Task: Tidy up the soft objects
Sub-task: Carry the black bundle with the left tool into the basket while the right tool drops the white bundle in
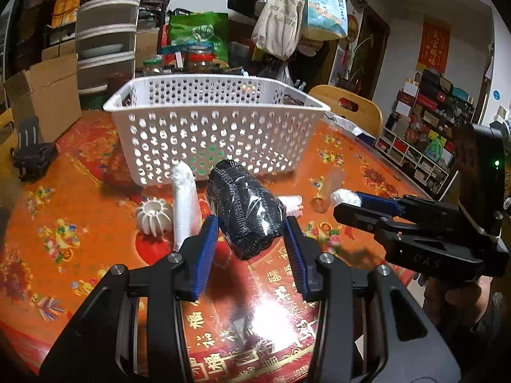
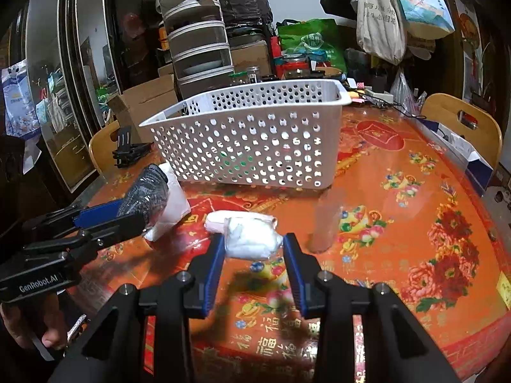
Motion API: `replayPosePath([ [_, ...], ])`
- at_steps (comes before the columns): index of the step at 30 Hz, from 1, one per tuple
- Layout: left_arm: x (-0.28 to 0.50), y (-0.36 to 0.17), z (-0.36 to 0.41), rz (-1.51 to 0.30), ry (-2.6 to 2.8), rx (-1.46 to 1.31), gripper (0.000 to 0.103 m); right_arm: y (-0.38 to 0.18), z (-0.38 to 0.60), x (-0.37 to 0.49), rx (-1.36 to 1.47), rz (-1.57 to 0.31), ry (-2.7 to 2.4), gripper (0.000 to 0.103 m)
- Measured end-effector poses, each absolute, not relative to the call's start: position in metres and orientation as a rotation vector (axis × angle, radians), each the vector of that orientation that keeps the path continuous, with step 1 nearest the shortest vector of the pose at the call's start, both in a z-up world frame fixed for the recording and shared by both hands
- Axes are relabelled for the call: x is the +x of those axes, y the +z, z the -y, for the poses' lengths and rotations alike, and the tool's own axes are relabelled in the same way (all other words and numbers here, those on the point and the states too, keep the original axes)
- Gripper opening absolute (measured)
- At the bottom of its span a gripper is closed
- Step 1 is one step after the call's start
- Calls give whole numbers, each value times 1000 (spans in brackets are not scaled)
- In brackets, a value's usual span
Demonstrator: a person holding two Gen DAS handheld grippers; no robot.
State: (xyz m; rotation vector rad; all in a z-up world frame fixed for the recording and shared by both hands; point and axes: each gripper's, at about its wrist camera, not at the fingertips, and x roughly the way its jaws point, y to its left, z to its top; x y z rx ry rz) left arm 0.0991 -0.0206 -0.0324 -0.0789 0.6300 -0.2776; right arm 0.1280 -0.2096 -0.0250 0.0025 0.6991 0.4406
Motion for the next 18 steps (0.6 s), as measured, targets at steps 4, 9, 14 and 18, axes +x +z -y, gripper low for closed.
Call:
replayPosePath([
  [4, 93, -18, 14, -599, -266, -79, 40, -16, 209, 125, -6, -681, 445, 37],
  [9, 92, -4, 1, -579, -242, -93, 40, -3, 210, 126, -9, -658, 448, 37],
  [14, 91, 8, -14, -556, -216, -106, 40, 10, 215, 130, -7, -641, 446, 37],
  [18, 94, 19, -21, -539, -201, -112, 40, 20, 219, 136, -7, -627, 443, 37],
])
